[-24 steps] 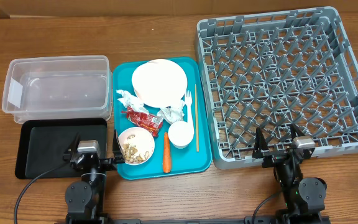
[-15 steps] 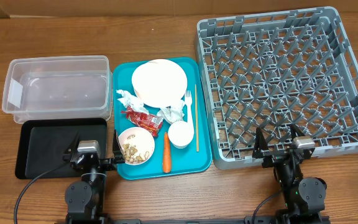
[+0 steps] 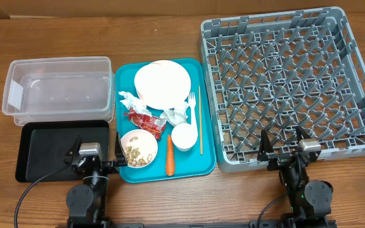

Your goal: Sort waste into correct bins and load items into the dishwasher

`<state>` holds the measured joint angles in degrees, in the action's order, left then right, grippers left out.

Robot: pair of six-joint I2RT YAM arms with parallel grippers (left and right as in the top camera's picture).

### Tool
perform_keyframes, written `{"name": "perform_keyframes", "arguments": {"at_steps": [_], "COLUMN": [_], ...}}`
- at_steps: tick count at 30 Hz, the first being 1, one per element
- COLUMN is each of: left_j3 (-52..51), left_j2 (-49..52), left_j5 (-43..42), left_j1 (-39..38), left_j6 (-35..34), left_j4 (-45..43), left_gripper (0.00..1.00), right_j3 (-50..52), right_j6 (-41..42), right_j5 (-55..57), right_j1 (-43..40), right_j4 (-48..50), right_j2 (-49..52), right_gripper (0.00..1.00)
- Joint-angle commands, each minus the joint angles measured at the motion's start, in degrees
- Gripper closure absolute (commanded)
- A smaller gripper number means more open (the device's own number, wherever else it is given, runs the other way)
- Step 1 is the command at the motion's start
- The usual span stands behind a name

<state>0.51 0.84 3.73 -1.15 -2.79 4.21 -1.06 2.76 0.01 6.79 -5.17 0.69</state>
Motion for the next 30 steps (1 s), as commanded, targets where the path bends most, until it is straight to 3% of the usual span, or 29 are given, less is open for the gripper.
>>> {"name": "perform_keyframes", "arguments": {"at_steps": [1, 30], "left_j3": [-0.2, -0.2], "left_j2": [-0.6, -0.6], "left_j5": [0.7, 0.4], "left_j1": [-0.4, -0.4], "left_j6": [0.9, 1.3], "left_j4": [-0.3, -0.6], "left_gripper": [0.0, 0.0], "right_j3": [0.6, 0.6], "right_j6": [-0.2, -0.2], "right_j5": [0.3, 0.3], "right_j1": [-0.1, -0.1], "right_j4": [0.3, 0.3], "right_j2": [-0.5, -0.5], "right_gripper": [0.0, 0.0]}}
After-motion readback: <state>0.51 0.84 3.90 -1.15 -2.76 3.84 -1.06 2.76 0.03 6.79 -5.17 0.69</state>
